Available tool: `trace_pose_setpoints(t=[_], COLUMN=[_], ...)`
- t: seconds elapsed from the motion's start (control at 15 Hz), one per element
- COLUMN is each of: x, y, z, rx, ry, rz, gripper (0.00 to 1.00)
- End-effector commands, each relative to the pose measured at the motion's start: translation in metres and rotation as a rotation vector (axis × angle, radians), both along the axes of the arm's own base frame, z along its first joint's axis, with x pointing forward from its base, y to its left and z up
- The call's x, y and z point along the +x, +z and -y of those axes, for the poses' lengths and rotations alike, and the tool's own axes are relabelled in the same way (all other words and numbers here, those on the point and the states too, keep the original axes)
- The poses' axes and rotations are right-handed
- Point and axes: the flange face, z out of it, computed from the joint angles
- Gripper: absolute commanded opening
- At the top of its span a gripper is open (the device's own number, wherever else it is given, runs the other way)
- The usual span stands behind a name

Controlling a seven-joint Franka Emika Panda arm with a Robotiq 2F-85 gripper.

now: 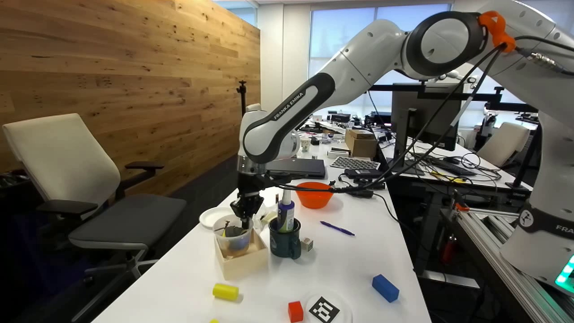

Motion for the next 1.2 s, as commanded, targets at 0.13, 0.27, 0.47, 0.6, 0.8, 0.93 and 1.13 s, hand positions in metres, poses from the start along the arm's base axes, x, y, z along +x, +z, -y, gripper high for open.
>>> trace_pose_setpoints(t=[0.13, 0.27, 0.47, 0.6, 0.8, 0.93, 1.13], x=[0.003, 0.000, -0.004, -0.006, -0.007, -0.006, -0.002], y=[-0.011, -0.018, -0.029, -0.035, -0.037, -0.034, -0.001], z=[0.015, 0.020, 0.025, 0.026, 0.024, 0.023, 0.023], rx=[0.022, 0.024, 0.028, 0.032, 0.043, 0.047, 0.019], ry=[-0.016, -0.024, -0.034, -0.035, -0.037, -0.038, -0.036], rz=[0.007, -0.002, -0.017, -0.025, -0.029, -0.030, -0.011], gripper=[0.01, 0.01, 0.01, 0.01, 0.28, 0.36, 0.55])
